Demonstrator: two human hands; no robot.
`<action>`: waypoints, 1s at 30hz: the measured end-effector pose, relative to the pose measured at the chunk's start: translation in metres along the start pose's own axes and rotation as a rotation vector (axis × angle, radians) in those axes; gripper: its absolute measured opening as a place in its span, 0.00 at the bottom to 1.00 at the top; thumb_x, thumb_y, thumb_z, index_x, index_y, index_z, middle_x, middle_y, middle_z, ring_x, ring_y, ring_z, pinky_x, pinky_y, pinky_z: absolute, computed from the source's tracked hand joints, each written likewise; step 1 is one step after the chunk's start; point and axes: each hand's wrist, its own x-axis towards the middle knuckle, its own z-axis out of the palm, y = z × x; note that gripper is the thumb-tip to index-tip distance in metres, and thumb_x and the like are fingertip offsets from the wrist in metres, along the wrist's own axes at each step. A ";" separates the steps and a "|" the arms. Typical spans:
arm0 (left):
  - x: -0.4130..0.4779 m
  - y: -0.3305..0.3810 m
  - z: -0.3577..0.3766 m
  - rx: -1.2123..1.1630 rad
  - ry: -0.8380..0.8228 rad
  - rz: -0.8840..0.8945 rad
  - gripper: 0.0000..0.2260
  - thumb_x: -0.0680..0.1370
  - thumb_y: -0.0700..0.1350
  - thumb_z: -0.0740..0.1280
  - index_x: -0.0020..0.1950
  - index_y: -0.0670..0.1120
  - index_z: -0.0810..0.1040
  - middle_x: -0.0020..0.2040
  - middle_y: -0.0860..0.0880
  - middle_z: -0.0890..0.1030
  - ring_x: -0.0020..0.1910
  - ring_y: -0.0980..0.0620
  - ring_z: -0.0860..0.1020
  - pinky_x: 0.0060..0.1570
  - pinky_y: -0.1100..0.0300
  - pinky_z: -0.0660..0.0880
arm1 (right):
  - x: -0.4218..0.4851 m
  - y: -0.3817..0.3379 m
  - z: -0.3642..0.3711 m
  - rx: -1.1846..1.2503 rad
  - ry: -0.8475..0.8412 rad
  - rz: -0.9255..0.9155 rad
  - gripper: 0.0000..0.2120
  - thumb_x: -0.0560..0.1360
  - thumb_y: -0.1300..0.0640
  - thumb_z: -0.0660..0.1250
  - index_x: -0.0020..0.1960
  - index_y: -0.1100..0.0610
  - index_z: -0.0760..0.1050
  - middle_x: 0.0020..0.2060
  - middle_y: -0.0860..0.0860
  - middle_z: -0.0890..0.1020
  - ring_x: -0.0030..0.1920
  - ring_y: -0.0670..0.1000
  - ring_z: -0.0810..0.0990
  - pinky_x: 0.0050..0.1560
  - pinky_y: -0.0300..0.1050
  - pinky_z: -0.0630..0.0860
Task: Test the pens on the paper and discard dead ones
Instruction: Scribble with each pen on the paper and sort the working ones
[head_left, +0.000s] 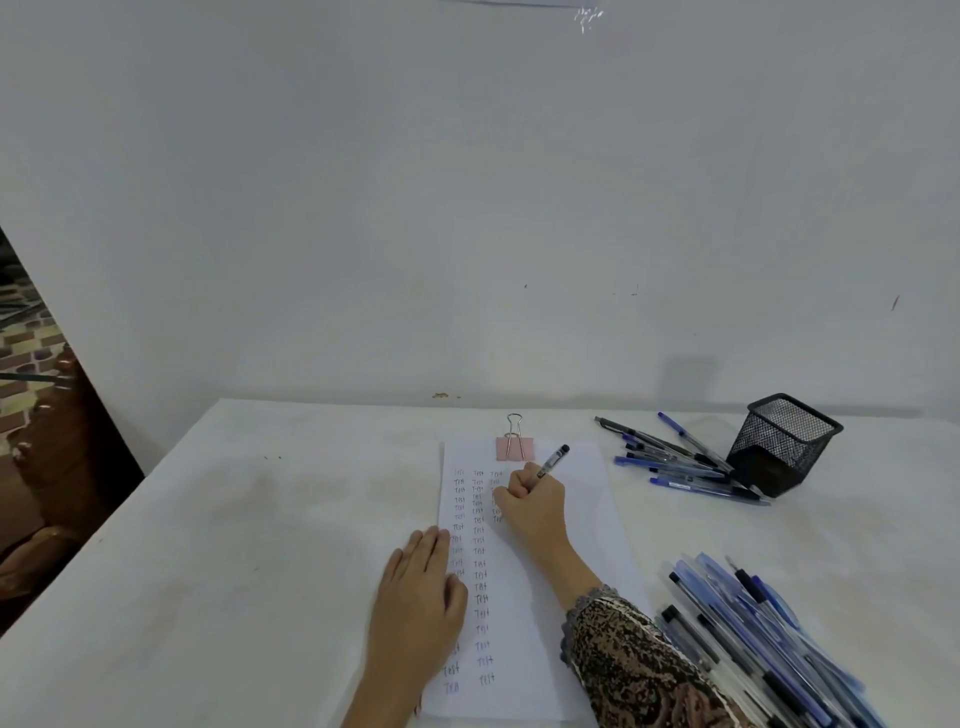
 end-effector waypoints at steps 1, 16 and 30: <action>0.000 0.000 0.000 0.005 -0.007 -0.001 0.42 0.63 0.57 0.29 0.76 0.48 0.51 0.76 0.53 0.52 0.75 0.56 0.48 0.68 0.66 0.37 | 0.001 0.000 0.000 0.001 -0.023 0.008 0.24 0.66 0.76 0.60 0.26 0.53 0.53 0.23 0.44 0.57 0.24 0.44 0.55 0.31 0.25 0.63; 0.000 0.000 0.000 -0.002 0.020 0.004 0.42 0.63 0.57 0.30 0.76 0.48 0.53 0.76 0.53 0.54 0.75 0.56 0.50 0.71 0.64 0.42 | 0.006 0.001 -0.028 0.534 0.020 0.295 0.25 0.80 0.49 0.58 0.25 0.53 0.60 0.20 0.47 0.63 0.18 0.45 0.57 0.21 0.35 0.51; -0.002 0.001 0.003 -0.038 0.061 0.016 0.40 0.66 0.57 0.35 0.73 0.44 0.62 0.73 0.49 0.63 0.73 0.51 0.59 0.72 0.60 0.51 | -0.064 -0.010 -0.060 -0.426 0.034 -0.309 0.17 0.77 0.42 0.51 0.58 0.45 0.72 0.39 0.39 0.77 0.37 0.39 0.75 0.33 0.30 0.66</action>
